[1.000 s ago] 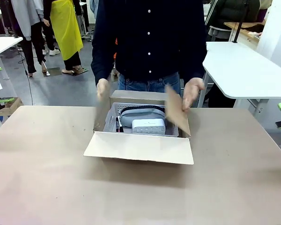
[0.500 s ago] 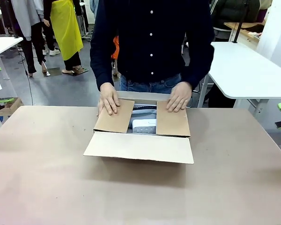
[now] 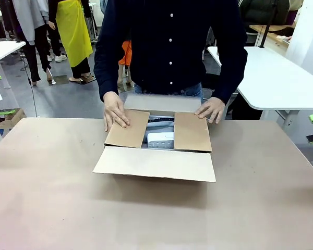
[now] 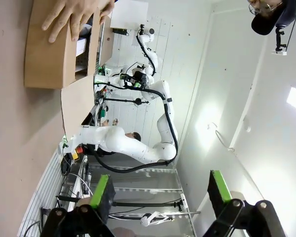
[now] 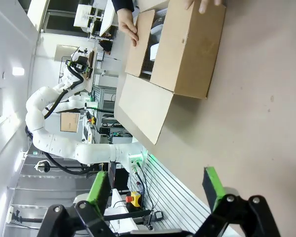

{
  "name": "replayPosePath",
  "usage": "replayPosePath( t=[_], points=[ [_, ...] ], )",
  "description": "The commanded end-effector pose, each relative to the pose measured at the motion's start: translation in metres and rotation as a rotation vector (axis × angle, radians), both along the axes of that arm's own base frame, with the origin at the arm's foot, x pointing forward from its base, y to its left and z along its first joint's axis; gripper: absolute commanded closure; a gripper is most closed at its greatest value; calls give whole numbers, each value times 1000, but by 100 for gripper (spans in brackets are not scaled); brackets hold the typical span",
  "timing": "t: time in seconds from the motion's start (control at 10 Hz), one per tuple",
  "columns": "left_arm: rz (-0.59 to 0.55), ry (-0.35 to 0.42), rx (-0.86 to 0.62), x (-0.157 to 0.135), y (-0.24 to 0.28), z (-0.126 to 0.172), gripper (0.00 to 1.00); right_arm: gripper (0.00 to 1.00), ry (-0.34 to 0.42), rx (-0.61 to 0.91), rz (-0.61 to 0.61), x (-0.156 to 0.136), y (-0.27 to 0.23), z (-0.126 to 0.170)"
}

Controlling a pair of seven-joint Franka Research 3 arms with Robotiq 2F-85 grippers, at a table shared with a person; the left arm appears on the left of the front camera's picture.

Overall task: Pack the gift set into the box.
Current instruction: Press and hold the closed box until the human finishes sealing it.

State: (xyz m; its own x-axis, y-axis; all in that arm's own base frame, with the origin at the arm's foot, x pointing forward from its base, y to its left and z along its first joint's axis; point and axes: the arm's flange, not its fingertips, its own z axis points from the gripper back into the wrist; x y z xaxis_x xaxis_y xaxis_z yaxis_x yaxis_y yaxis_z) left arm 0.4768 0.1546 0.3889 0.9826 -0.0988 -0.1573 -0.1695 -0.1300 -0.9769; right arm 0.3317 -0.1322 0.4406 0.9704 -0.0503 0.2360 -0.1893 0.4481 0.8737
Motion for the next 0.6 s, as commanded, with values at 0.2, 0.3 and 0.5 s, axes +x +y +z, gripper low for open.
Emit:
replayPosePath(
  t=[0.2,0.3,0.5],
  points=[
    [-8,-11,8,-5,-1,4,0,0,-20,-4,7,-2,1,-2],
    [-8,-11,8,-5,-1,4,0,0,-20,-4,7,-2,1,-2],
    [-8,-11,8,-5,-1,4,0,0,-20,-4,7,-2,1,-2]
  ],
)
